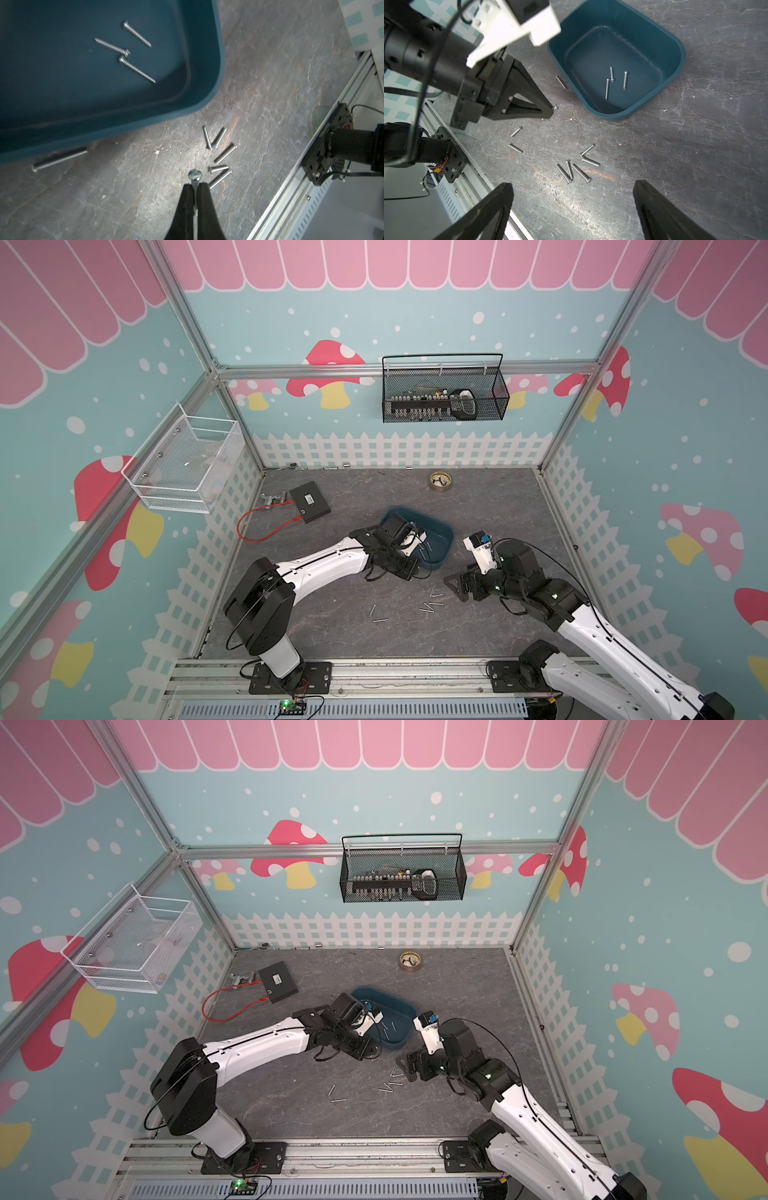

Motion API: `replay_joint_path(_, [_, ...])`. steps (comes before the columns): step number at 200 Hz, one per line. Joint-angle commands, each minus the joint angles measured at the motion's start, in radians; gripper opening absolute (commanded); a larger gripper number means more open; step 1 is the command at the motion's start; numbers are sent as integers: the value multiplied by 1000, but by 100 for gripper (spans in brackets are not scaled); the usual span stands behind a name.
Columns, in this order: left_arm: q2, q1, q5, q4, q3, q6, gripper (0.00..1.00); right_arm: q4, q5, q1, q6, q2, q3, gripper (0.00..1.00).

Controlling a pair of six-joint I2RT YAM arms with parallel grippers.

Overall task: Put the screws on the desktop into the storage box
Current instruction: Place the screw in the storage box.

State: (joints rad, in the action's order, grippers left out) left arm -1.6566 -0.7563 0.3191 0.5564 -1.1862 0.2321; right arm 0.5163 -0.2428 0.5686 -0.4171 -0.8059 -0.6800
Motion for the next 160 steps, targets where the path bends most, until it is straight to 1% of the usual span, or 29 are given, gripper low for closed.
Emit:
replay_joint_path(1, [-5, 20, 14, -45, -52, 12, 1, 5, 12, -4, -6, 13, 11, 97])
replay_joint_path(41, [-67, 59, -4, -79, -112, 22, 2, 4, 11, -5, -5, 12, 11, 97])
replay_joint_path(67, [-118, 77, 3, -97, -161, 26, 3, 5, 9, -6, -5, 15, 11, 97])
replay_joint_path(97, [-165, 85, -4, -102, -199, 33, 6, 5, 10, -4, -5, 14, 10, 97])
replay_joint_path(117, [-175, 97, -28, -106, -206, 48, 15, 6, 11, -4, -5, 14, 11, 96])
replay_joint_path(143, [-168, 121, -25, -111, -205, 55, 36, 5, 13, -5, -3, 11, 10, 97])
replay_joint_path(160, [-157, 137, -22, -113, -196, 60, 58, 5, 15, -4, -3, 8, 9, 97])
